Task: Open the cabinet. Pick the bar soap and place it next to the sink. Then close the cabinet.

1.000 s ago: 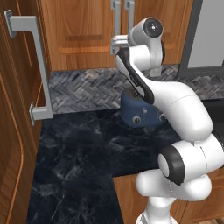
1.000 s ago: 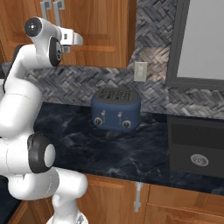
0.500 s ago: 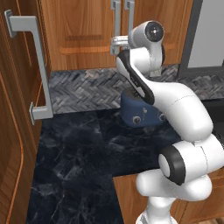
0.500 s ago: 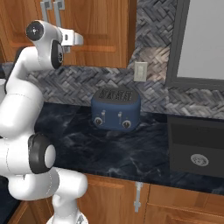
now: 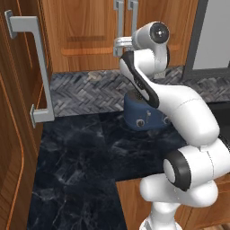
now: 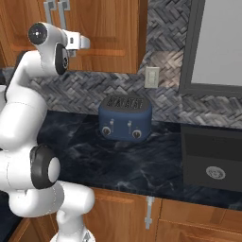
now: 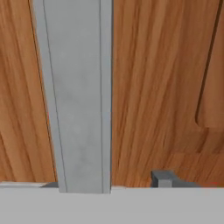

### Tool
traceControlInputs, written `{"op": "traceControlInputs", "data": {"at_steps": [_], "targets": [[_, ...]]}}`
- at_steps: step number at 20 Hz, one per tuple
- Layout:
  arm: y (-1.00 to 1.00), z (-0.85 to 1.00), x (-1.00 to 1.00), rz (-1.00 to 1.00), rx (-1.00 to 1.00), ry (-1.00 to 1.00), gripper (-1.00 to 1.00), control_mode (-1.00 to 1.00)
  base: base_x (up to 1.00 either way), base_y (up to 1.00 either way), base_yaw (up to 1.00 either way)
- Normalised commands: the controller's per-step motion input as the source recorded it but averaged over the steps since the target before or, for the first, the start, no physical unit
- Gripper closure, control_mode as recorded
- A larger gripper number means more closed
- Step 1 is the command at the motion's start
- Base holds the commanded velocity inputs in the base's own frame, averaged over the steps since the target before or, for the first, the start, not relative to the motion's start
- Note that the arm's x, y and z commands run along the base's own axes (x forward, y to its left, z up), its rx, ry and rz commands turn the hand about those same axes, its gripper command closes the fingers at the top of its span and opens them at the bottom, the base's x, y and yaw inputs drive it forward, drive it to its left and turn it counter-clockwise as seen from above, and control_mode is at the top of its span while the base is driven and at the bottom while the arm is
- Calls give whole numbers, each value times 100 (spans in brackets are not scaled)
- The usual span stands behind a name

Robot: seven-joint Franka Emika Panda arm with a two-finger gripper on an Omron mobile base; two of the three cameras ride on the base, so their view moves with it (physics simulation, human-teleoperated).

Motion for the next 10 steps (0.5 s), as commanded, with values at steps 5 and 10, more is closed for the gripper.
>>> {"op": "traceControlInputs", "data": {"at_steps": [5, 10], "targets": [[-5, 5, -10, 0, 0, 2, 100, -100, 0, 0, 0], [-30, 10, -57, -3, 0, 0, 100, -100, 0, 0, 0]]}}
